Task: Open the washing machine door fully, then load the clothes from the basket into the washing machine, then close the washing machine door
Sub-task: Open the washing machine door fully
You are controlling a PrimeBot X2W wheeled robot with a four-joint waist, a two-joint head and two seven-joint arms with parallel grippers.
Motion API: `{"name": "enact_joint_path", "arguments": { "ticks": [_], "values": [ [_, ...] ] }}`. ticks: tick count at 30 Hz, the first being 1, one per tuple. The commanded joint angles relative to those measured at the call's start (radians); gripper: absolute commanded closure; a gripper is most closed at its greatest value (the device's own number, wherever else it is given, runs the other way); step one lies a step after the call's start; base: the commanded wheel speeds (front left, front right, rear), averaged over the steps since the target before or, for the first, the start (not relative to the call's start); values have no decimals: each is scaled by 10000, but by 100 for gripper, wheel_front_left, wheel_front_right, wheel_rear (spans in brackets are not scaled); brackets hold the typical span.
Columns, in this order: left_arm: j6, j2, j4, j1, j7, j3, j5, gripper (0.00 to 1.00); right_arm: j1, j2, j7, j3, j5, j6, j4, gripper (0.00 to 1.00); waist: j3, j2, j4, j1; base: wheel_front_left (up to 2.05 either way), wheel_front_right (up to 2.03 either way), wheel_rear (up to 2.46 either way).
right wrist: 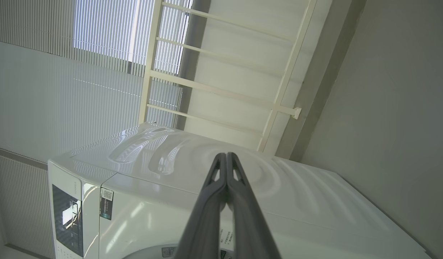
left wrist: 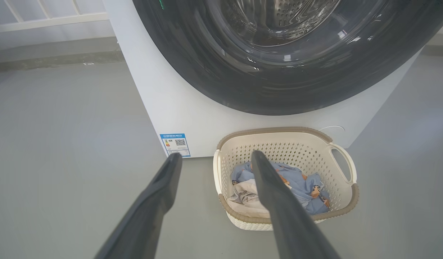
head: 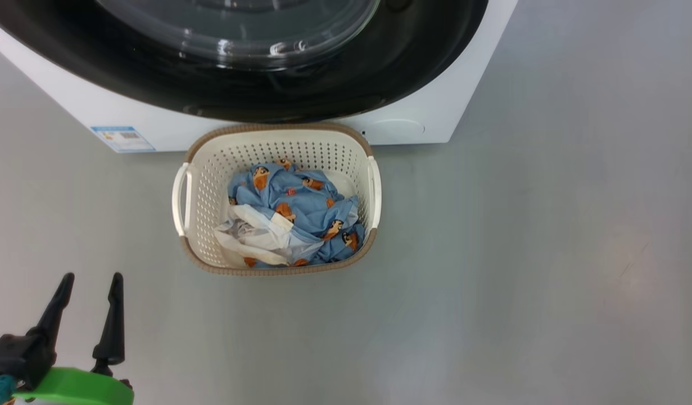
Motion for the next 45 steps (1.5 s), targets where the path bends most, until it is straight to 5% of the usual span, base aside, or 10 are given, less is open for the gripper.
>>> {"name": "enact_joint_path", "arguments": {
  "ticks": [1, 29, 45],
  "values": [
    [-15, 326, -228, -291, -65, 289, 106, 0, -419, -231, 152, 277, -129, -11, -255, 100, 273, -1, 106, -1, 0, 0, 0],
    [-15, 125, -162, -665, -65, 59, 286, 0, -3861, -972, 2319, 2239, -454, -11, -461, 100, 1637, -1, 1187, -1, 0, 0, 0],
    [-15, -17, -113, -707, -65, 32, 327, 0, -4706, -608, 3576, 2773, 16, -11, -554, 100, 2179, -1, 1783, -1, 0, 0, 0]
  ]
}}
